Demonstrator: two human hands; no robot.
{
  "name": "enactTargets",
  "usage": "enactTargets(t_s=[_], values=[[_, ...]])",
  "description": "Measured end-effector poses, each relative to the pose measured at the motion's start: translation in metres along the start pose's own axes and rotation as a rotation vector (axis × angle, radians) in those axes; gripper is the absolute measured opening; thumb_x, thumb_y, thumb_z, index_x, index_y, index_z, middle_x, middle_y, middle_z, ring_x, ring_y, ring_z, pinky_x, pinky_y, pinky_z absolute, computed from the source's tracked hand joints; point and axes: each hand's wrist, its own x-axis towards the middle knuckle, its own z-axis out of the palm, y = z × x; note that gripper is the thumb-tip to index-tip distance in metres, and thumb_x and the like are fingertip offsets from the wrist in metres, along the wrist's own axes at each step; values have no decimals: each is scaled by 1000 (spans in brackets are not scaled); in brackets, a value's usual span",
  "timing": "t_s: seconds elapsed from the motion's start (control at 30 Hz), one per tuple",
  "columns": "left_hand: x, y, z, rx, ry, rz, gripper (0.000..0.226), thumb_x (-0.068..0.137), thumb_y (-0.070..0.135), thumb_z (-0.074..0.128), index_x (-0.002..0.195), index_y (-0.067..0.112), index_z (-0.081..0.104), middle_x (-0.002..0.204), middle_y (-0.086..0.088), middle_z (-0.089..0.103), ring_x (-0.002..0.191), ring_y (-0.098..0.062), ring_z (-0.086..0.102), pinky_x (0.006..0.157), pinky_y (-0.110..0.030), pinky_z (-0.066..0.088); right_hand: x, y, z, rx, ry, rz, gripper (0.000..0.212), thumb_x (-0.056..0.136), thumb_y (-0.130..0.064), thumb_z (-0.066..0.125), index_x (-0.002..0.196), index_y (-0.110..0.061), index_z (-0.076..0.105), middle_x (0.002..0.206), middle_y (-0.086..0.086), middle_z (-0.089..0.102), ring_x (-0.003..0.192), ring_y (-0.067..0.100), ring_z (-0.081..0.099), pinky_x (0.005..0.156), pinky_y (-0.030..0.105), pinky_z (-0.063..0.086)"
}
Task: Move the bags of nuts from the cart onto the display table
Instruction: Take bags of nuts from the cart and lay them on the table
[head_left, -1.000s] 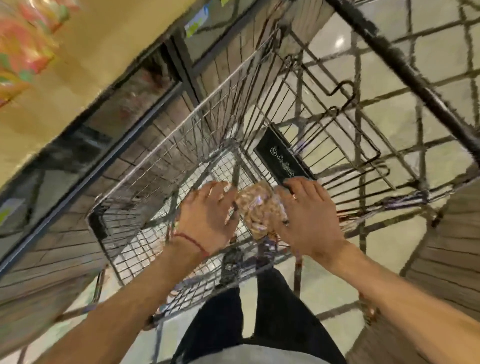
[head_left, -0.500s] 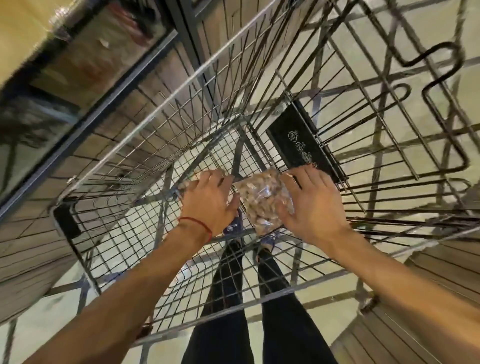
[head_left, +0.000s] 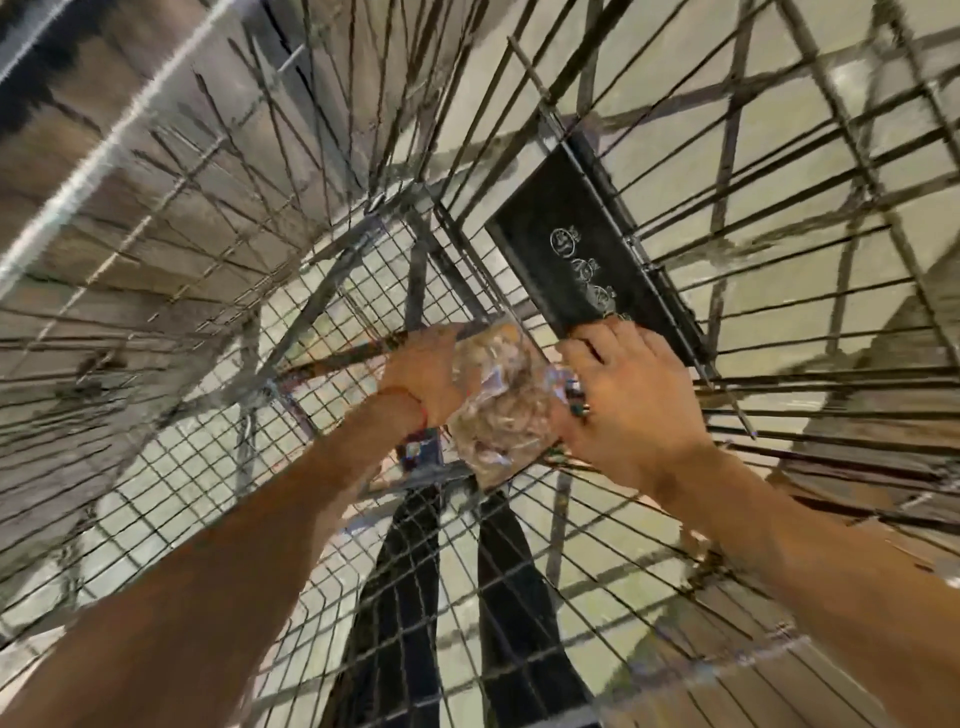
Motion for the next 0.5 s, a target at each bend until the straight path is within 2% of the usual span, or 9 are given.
enactTargets(t_s=[0.03, 0.1, 0.17, 0.27, 0.37, 0.5], values=[[7, 3, 4, 18, -40, 9, 76, 93, 67, 31, 148, 18, 48, 157, -14, 42, 140, -38, 42, 113, -45, 40, 1, 0, 1, 6, 2, 6, 51, 95, -54, 47, 126, -18, 65, 125, 7, 64, 121, 29, 55, 104, 47, 46], [17, 7, 12, 33, -77, 1, 69, 94, 69, 40, 143, 22, 51, 147, -12, 50, 132, -37, 49, 105, -48, 47, 3, -2, 4, 24, 0, 21, 52, 95, -51, 42, 123, -15, 67, 123, 9, 66, 119, 31, 57, 103, 48, 47], [18, 9, 13, -35, -46, -49, 76, 88, 75, 51, 139, 19, 51, 139, -12, 54, 127, -36, 53, 98, -49, 52, 3, -3, 7, 31, -9, 14, 57, 96, -51, 37, 122, -12, 68, 122, 11, 67, 120, 33, 58, 105, 49, 48], [17, 8, 17, -40, -39, -104, 76, 93, 64, 59, 149, 15, 42, 150, -14, 44, 139, -34, 44, 108, -49, 48, 1, -1, 10, 32, -8, -9, 55, 93, -51, 40, 121, -12, 68, 120, 10, 65, 117, 32, 58, 105, 48, 46], [16, 8, 20, -69, -49, -120, 79, 91, 63, 62, 152, 18, 40, 151, -13, 40, 139, -32, 43, 109, -47, 48, 2, 2, 9, 59, 11, -6, 54, 93, -52, 42, 121, -12, 68, 119, 8, 64, 116, 30, 58, 104, 48, 47], [20, 12, 27, -35, -96, -153, 79, 88, 72, 59, 147, 22, 45, 143, -16, 43, 131, -33, 47, 99, -44, 54, 2, 3, 9, 79, 13, -9, 54, 94, -53, 44, 123, -13, 66, 121, 7, 63, 117, 28, 57, 103, 46, 46]])
